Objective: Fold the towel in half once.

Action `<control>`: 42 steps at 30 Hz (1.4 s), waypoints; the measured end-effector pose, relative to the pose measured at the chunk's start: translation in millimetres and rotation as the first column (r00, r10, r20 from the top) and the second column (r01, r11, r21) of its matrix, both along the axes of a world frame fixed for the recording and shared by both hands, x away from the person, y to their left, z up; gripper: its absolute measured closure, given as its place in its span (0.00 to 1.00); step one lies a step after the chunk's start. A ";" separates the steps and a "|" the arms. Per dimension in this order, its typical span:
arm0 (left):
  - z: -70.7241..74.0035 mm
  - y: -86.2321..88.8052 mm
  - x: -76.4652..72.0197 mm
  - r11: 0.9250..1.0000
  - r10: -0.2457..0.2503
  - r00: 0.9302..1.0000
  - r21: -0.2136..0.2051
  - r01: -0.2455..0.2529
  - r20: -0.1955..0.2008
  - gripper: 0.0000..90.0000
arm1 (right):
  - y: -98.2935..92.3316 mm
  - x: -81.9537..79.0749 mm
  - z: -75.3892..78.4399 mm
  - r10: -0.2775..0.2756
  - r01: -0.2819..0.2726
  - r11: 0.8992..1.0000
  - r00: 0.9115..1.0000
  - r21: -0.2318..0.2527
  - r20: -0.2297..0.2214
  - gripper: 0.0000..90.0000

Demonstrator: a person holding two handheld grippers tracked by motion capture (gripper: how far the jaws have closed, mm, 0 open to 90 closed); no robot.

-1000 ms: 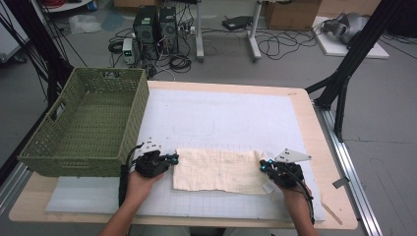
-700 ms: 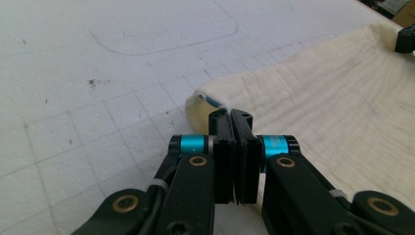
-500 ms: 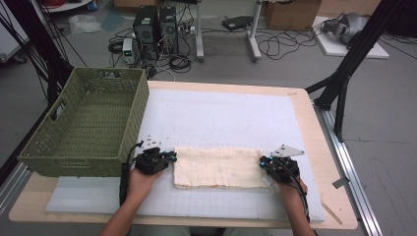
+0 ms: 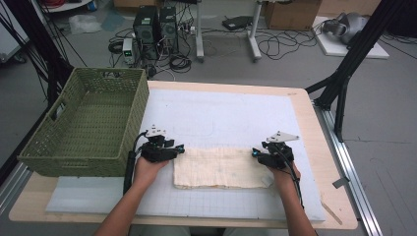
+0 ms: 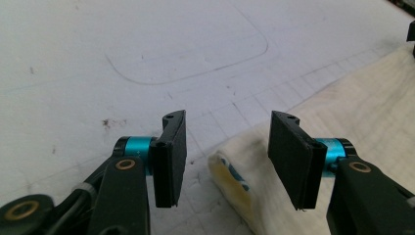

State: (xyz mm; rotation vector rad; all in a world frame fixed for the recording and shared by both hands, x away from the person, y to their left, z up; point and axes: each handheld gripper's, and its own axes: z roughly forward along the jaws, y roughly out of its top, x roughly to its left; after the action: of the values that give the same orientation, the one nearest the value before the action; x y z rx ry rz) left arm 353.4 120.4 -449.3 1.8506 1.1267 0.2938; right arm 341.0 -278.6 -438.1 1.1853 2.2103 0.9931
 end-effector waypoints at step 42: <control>25.9 17.7 -28.4 0.987 -0.010 0.980 -0.153 0.041 0.200 0.25 | -25.5 -44.9 16.6 0.024 -0.040 0.995 0.985 0.090 0.171 0.35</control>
State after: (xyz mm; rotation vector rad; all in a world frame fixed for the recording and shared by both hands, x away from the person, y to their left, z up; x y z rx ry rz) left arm 325.0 138.0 -423.5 1.6566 0.9603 0.3564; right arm 296.1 -304.2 -421.5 1.0645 2.0751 1.1765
